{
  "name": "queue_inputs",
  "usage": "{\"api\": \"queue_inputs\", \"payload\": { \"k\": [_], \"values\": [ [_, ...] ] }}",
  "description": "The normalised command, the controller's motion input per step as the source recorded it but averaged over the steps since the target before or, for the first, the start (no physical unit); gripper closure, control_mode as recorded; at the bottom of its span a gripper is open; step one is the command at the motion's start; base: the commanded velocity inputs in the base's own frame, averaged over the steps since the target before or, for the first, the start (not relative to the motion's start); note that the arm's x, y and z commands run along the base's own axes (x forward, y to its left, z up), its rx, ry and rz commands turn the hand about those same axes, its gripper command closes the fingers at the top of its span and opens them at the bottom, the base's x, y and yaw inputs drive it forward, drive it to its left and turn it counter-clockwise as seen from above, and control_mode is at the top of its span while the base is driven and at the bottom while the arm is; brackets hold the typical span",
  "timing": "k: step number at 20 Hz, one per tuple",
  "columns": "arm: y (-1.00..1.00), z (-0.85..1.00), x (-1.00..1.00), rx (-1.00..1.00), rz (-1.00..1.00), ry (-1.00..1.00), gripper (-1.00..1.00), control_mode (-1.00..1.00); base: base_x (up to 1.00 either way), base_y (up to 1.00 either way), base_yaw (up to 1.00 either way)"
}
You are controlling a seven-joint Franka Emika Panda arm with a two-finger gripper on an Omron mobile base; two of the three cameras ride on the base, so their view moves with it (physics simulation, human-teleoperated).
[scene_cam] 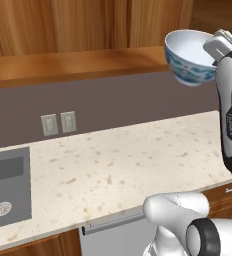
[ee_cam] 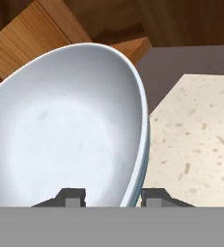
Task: Pick up the bowls from the cabinet and place each bowl in front of a stool on the dining counter.
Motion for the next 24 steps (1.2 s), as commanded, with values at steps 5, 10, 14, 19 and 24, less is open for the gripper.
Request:
{"api": "queue_inputs", "payload": {
  "k": [5, 10, 14, 19, 24],
  "values": [
    [0.00, 0.00, -0.94, 0.00, 0.00, -0.01, 1.00, -1.00, 0.00, 0.00, 0.00],
    [0.00, 0.00, 0.00, 0.00, 0.00, 0.00, 1.00, 1.00, -0.66, 0.06, 0.00],
    [0.00, 0.00, 0.00, 0.00, 0.00, 0.00, 1.00, 1.00, -0.93, 0.00, -0.01],
    [0.00, 0.00, 0.00, 0.00, 0.00, 0.00, 1.00, 1.00, -1.00, -0.01, -0.12],
    [0.00, 0.00, 0.00, 0.00, 0.00, 0.00, 1.00, 1.00, -0.94, -0.08, -0.26]
  ]
}}
